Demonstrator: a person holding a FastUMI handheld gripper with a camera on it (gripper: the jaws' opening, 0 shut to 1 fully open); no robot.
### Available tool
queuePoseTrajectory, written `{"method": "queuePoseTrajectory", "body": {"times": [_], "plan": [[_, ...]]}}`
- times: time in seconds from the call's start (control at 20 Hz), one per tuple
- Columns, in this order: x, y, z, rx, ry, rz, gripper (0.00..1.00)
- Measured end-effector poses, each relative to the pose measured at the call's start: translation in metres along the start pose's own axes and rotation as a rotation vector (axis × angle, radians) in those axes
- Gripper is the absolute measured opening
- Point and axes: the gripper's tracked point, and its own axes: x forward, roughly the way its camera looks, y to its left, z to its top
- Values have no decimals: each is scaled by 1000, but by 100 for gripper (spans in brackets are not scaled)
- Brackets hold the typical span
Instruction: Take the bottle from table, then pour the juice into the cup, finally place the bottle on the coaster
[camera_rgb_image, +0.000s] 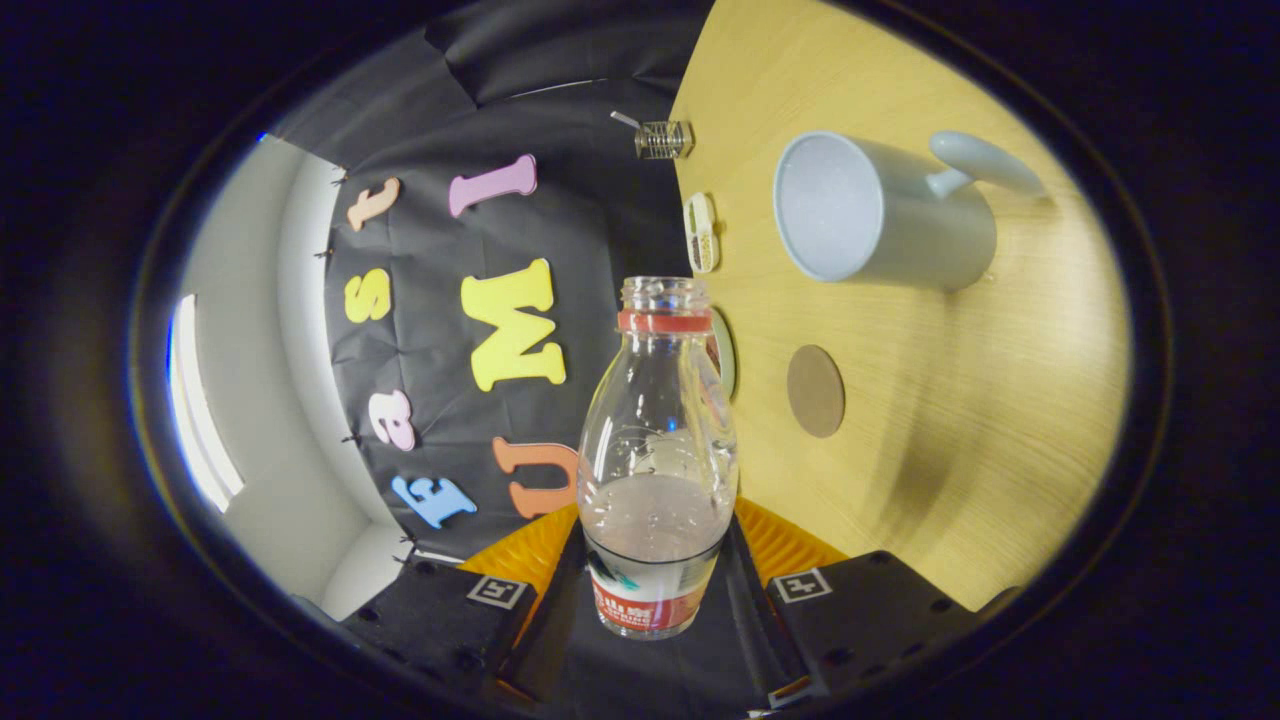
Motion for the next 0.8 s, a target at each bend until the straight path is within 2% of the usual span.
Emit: {"method": "queuePoseTrajectory", "body": {"times": [0.8], "plan": [[3, 15, 9, 95, -11, 16, 74]]}}
